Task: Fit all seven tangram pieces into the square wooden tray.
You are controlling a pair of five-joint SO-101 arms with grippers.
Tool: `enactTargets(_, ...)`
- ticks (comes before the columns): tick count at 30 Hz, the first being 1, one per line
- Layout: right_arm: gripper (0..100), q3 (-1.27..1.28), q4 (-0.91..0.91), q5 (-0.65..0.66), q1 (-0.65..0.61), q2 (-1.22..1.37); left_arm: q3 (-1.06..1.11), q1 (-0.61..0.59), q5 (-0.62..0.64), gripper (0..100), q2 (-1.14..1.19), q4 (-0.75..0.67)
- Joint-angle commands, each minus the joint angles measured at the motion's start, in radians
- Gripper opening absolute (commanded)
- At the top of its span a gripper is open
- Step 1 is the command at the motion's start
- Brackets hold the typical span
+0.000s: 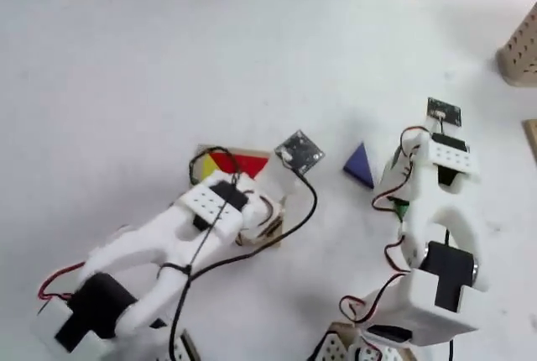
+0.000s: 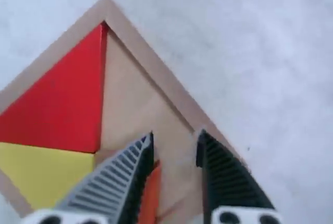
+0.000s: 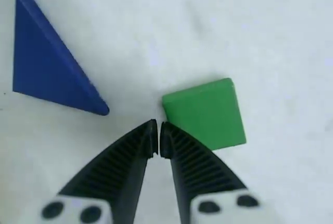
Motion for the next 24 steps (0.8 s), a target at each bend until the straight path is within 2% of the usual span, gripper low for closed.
enactTargets(1, 2.2, -0.043, -0.008, -0.008, 0.012, -0.041, 0.0, 0.012, 0.012, 16, -0.025, 0.017)
enactTargets(11, 2.2, -0.041, -0.008, -0.003, 0.008, -0.039, 0.011, -0.13, 0.006, 13, -0.024, 0.035)
enactTargets(19, 2.2, -0.041, -0.008, -0.003, 0.008, -0.039, 0.014, -0.12, 0.006, 13, -0.031, 0.041)
enactTargets(24, 2.2, -0.041, -0.01, -0.003, 0.007, -0.039, -0.046, -0.12, 0.006, 13, -0.031, 0.106)
